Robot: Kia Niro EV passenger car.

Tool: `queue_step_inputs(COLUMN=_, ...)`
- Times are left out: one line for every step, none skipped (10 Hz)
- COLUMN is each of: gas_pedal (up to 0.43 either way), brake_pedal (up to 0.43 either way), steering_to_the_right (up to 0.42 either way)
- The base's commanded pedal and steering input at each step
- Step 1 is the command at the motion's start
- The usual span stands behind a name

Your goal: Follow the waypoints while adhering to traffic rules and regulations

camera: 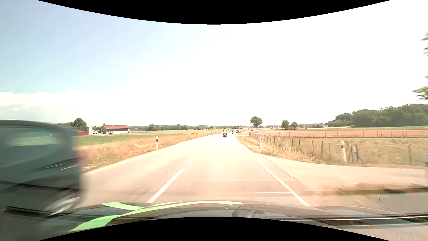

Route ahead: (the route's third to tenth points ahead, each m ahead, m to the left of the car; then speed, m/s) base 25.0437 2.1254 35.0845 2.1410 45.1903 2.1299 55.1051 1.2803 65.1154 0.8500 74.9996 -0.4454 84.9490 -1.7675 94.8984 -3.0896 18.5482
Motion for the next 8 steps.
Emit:
queue_step_inputs(gas_pedal=0.000, brake_pedal=0.189, steering_to_the_right=-0.004)
queue_step_inputs(gas_pedal=0.000, brake_pedal=0.165, steering_to_the_right=-0.004)
queue_step_inputs(gas_pedal=0.000, brake_pedal=0.152, steering_to_the_right=-0.004)
queue_step_inputs(gas_pedal=0.000, brake_pedal=0.152, steering_to_the_right=-0.004)
queue_step_inputs(gas_pedal=0.000, brake_pedal=0.152, steering_to_the_right=-0.004)
queue_step_inputs(gas_pedal=0.000, brake_pedal=0.152, steering_to_the_right=-0.004)
queue_step_inputs(gas_pedal=0.000, brake_pedal=0.213, steering_to_the_right=-0.002)
queue_step_inputs(gas_pedal=0.000, brake_pedal=0.256, steering_to_the_right=0.000)
